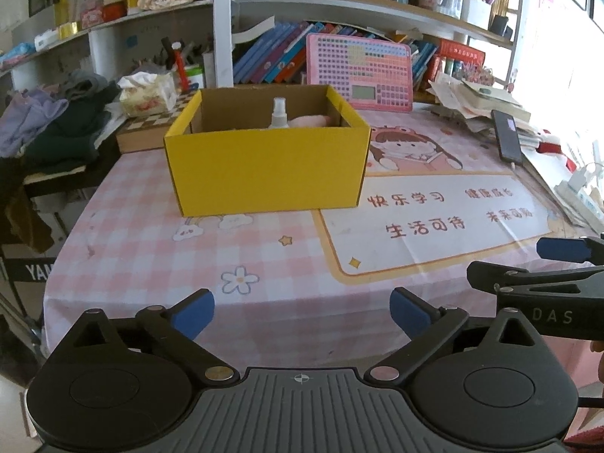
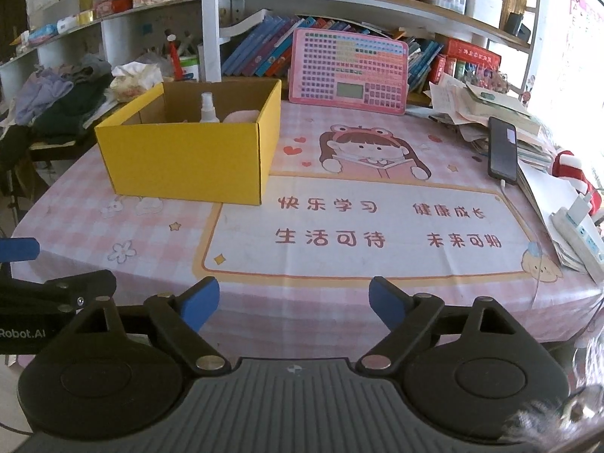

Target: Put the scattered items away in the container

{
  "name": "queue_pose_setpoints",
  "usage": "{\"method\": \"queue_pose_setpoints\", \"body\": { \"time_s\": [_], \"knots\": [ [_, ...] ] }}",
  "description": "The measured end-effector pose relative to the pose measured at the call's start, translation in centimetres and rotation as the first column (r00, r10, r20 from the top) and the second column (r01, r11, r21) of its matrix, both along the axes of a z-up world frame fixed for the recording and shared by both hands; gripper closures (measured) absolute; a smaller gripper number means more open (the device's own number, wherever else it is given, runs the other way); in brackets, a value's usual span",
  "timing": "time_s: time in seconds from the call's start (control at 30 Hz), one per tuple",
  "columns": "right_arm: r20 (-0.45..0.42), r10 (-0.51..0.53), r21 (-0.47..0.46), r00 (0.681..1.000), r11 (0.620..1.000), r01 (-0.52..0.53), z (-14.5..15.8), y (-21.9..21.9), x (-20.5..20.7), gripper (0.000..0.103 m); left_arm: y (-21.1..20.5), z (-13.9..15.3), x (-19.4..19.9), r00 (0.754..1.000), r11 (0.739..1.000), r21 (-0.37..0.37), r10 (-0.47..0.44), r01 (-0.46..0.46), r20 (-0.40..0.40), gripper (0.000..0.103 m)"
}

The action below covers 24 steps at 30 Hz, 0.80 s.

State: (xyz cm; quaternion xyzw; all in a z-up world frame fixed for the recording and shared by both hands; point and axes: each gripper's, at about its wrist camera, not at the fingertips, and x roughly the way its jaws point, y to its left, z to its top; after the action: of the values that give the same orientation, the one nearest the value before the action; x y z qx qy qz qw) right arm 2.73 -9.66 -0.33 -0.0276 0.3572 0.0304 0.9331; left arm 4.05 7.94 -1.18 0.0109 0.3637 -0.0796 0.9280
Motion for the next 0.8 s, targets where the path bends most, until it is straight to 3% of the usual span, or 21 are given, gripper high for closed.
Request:
{"method": "queue_pose_setpoints", "body": {
  "time_s": [0.3, 0.37, 0.8],
  "knots": [
    [-0.018, -0.021, -0.009, 1.0, 1.0, 0.021, -0.15, 0.05, -0.06, 0.01, 0.06, -0.15, 0.11, 1.0, 1.0, 0.011, -0.009, 0.009, -0.014, 0.0],
    [-0.024, -0.026, -0.013, 0.999, 1.0, 0.026, -0.23, 0.0, 0.0, 0.005, -0.01, -0.24, 0.22, 1.0, 1.0, 0.01, -0.01, 0.01, -0.022, 0.0],
    [-0.029, -0.029, -0.025, 0.999, 0.999, 0.028, -0.16, -0.12, 0.31, 0.003, -0.19, -0.15, 0.77, 0.999, 1.0, -0.002, -0.027, 0.027, -0.019, 0.0]
  ]
}}
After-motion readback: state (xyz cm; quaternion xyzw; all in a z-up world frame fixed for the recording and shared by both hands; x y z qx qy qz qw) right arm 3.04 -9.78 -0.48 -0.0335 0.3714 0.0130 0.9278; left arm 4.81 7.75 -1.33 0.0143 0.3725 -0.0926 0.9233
